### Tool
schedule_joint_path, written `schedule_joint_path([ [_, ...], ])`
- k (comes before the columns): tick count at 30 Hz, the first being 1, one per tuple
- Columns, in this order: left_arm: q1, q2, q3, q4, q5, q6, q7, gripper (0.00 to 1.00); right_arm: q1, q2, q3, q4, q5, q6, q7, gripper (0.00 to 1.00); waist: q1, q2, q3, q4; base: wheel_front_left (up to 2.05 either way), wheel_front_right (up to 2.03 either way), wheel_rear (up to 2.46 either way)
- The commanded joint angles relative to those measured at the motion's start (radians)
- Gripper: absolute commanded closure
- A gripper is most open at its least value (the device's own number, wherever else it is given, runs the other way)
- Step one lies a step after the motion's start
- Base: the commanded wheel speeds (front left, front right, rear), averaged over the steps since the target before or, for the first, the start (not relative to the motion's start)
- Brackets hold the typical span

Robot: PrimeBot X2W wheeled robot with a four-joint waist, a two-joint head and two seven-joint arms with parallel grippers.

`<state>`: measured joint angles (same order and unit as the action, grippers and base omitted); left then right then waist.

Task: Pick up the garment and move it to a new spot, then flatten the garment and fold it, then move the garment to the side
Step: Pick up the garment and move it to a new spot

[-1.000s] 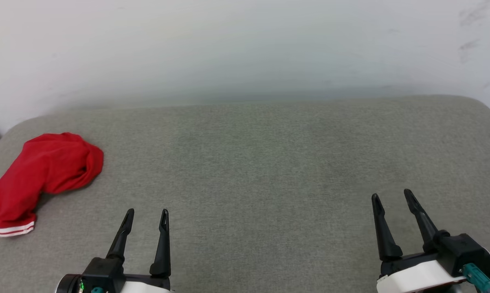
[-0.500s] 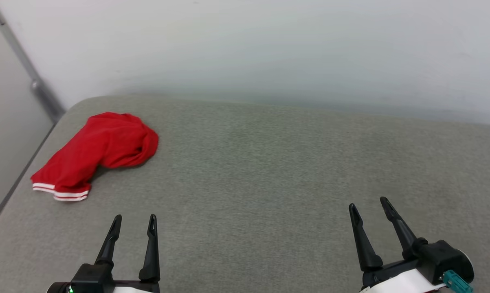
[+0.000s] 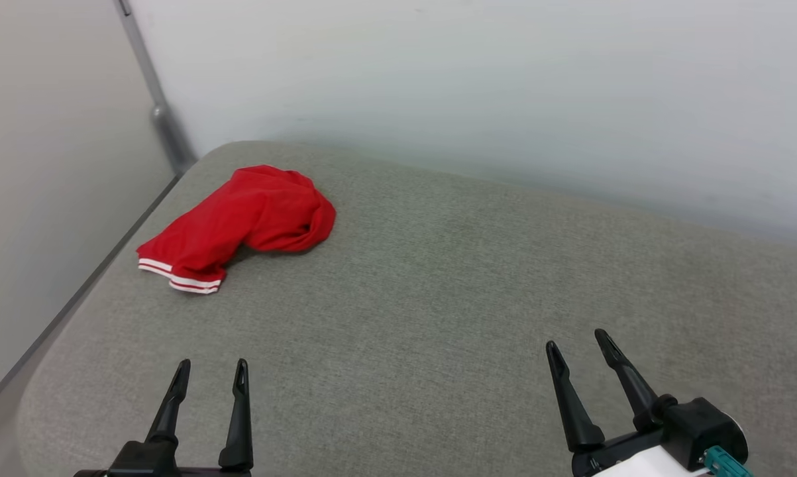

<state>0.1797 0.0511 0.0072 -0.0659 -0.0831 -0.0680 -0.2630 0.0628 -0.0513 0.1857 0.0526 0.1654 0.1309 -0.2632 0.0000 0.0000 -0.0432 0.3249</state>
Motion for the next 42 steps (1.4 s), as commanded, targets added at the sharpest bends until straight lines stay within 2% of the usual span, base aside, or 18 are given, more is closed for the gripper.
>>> schedule_joint_path([
  [1, 0.007, -0.001, 0.0, -0.007, 0.005, -0.003, -0.003, 0.0, 0.009, 0.002, 0.001, -0.002, 0.007, 0.0, -0.002, 0.0, 0.0, 0.0, -0.003, 0.016, 0.0, 0.0, 0.0],
  [14, 0.017, -0.001, 0.003, -0.015, 0.017, -0.015, -0.003, 0.0, 0.013, 0.002, 0.018, 0.005, 0.017, 0.0, -0.002, 0.0, 0.0, 0.0, -0.01, 0.059, 0.0, 0.0, 0.0],
  [23, 0.016, -0.001, 0.008, -0.019, 0.014, -0.019, -0.003, 0.0, 0.009, 0.002, 0.026, 0.008, 0.016, 0.0, -0.002, 0.0, 0.0, 0.0, -0.008, 0.054, 0.0, 0.0, 0.0],
  [27, 0.017, -0.001, 0.02, -0.007, -0.027, -0.004, -0.003, 0.0, 0.006, 0.002, 0.02, 0.004, -0.006, 0.0, -0.002, 0.0, 0.0, 0.0, 0.004, 0.042, 0.0, 0.0, 0.0],
  [33, -0.034, -0.001, 0.019, -0.016, -0.062, -0.001, -0.003, 0.0, -0.035, 0.002, 0.013, -0.035, -0.032, 0.0, -0.002, 0.0, 0.0, 0.0, 0.091, 0.01, 0.0, 0.0, 0.0],
  [37, -0.104, 0.002, 0.035, 0.004, -0.052, -0.032, -0.003, 0.0, -0.071, 0.001, -0.003, -0.055, -0.075, 0.0, -0.002, 0.0, 0.0, 0.0, 0.18, -0.025, 0.0, 0.0, 0.0],
  [42, -0.247, 0.08, 0.045, 0.052, -0.065, -0.058, -0.003, 0.0, -0.137, -0.008, -0.019, -0.094, -0.112, 0.0, -0.002, 0.0, 0.0, 0.0, 0.304, -0.085, 0.0, 0.0, 0.0],
])
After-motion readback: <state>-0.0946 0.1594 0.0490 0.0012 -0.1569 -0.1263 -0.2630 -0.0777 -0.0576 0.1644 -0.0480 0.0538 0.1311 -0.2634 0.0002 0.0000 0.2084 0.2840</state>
